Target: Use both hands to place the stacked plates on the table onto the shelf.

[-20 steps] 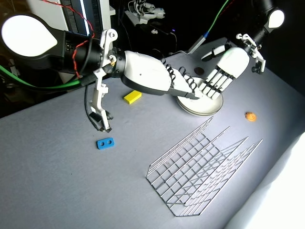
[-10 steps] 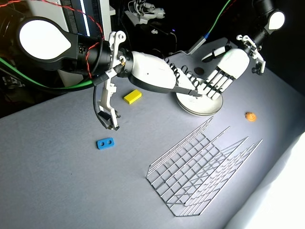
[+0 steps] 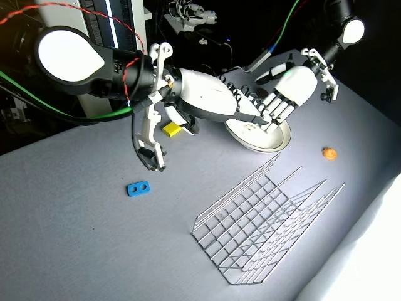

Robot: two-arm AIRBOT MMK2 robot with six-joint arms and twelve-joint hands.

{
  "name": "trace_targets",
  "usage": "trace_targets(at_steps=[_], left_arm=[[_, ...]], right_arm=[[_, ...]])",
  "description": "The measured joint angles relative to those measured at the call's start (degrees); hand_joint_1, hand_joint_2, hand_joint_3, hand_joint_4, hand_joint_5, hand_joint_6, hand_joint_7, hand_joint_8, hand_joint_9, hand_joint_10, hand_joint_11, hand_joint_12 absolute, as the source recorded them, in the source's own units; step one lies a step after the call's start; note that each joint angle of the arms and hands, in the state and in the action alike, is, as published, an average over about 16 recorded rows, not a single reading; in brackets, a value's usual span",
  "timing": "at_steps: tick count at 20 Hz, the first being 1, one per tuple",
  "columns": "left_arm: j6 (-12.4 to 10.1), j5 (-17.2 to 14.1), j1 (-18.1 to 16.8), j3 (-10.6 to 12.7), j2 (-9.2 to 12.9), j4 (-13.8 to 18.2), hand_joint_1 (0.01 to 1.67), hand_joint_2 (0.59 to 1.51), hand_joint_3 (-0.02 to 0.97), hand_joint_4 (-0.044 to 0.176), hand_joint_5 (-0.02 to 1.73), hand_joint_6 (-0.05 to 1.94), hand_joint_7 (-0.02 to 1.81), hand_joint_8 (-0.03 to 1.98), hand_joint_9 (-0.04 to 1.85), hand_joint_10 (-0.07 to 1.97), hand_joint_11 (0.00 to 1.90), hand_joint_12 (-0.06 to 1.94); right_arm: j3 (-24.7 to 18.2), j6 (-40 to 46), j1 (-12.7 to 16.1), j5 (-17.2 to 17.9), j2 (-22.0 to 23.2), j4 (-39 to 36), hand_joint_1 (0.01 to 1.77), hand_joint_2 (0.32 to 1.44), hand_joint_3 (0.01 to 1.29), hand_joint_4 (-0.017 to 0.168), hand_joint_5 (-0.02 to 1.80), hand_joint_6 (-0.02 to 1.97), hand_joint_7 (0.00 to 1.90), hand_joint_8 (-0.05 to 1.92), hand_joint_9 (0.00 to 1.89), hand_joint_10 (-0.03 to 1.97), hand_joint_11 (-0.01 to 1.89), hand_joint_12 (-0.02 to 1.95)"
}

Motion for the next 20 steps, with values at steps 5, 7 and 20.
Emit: trace_targets(at_steps=[5, 7, 20], left_arm=[[-0.8, 1.8, -1.3, -3.2, 0.2, 0.4, 0.01, 1.013, 0.014, -0.003, -0.01, -0.02, -0.01, -0.02, 0.02, 0.01, 0.01, -0.01], [-1.2, 2.4, -1.8, -4.1, 0.3, 0.7, 0.01, 1.011, 0.012, -0.003, -0.01, -0.02, -0.02, -0.02, 0.02, 0.01, 0.01, -0.01], [-2.3, 3.2, -2.8, -5.2, 0.5, 1.3, 0.01, 1.018, 0.012, -0.002, 0.00, -0.01, -0.01, -0.02, 0.02, 0.01, 0.01, -0.01]], right_arm=[[1.5, -2.0, -1.1, -0.7, -2.7, 0.1, 1.11, 0.99, 0.02, 0.004, 0.01, 0.02, 0.02, -0.02, 0.02, -0.03, 0.02, 0.01], [2.2, -2.8, -1.5, -1.0, -4.1, 0.2, 1.10, 0.99, 0.02, 0.004, 0.01, 0.02, 0.02, -0.02, 0.02, -0.03, 0.02, 0.01], [10.6, -5.1, -1.8, -3.1, -15.9, 0.2, 1.14, 1.02, 0.02, 0.004, 0.05, 0.02, 0.04, -0.02, 0.03, -0.02, 0.02, 0.13]])
